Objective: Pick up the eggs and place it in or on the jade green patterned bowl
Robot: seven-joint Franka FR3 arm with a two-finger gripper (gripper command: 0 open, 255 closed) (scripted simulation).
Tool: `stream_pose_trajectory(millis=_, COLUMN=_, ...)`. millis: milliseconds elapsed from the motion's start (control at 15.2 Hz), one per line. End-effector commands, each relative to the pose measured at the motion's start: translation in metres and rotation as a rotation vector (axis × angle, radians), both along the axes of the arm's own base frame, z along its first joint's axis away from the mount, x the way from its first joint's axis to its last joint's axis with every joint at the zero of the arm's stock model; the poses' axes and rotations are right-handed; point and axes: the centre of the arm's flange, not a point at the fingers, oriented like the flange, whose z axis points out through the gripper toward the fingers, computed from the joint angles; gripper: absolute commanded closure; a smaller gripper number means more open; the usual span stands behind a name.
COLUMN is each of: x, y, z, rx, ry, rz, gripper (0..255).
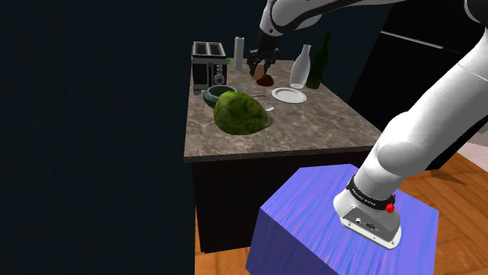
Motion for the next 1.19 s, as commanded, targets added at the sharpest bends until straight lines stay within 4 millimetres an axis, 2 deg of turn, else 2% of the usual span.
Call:
stream_pose_trajectory(millis=0, x=0.021, y=0.013, z=0.0, rx=0.001, ry=0.0, rz=-0.001, gripper=255)
stream_pose_trajectory(millis=594, x=0.127, y=0.076, z=0.002, rx=0.001, ry=0.0, rz=-0.001, gripper=255)
stream_pose_trajectory(millis=1122, x=0.127, y=0.076, z=-0.041, rx=0.001, ry=0.0, rz=-0.001, gripper=255)
